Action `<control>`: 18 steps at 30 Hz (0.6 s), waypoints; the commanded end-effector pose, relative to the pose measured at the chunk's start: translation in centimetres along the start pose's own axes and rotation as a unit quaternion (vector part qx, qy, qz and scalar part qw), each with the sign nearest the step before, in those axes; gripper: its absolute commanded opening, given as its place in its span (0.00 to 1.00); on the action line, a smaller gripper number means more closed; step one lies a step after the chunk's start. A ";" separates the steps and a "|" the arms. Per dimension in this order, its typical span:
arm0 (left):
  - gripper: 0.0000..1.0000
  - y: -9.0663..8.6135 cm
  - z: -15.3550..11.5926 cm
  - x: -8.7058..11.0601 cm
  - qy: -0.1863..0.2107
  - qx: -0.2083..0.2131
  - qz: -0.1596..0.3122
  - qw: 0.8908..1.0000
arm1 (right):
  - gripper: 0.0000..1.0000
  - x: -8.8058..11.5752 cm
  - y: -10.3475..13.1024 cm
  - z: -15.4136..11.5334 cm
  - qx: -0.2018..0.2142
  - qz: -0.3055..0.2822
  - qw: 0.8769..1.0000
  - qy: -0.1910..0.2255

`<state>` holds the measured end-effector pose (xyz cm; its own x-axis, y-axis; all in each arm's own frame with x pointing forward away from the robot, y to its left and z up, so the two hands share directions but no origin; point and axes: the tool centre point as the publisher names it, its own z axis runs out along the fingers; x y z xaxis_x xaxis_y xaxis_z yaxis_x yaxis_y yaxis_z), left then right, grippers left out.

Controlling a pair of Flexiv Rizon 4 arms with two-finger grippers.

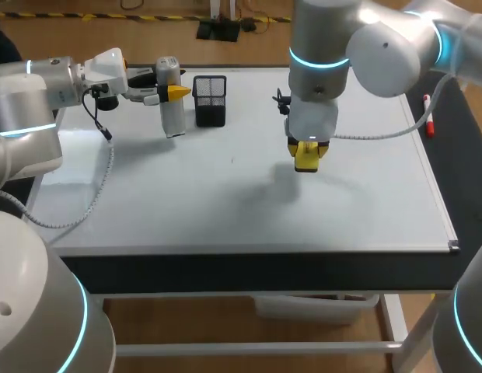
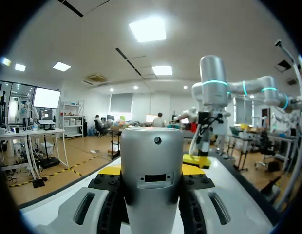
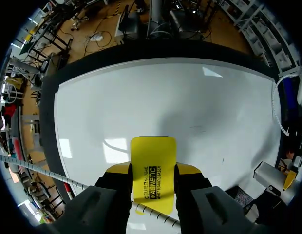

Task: Pick up the inspection probe, press it on each red-marked spot on the whiteboard one by one, put down the probe, pick up the eraser, and wipe off all the red marks.

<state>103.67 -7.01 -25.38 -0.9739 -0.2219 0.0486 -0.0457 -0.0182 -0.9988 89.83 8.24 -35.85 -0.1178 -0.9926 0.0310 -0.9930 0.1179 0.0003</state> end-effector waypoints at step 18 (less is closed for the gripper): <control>0.00 -0.2 0.0 0.1 -0.001 -0.001 0.000 1.000 | 0.00 -1.0 -6.1 -0.7 -0.001 -0.053 0.998 -0.018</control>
<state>103.67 -7.02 -25.39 -0.9739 -0.2218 0.0487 -0.0458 -0.0182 -0.9988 94.13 8.20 -34.78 -0.0294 -0.9996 0.0012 -0.9991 0.0293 -0.0299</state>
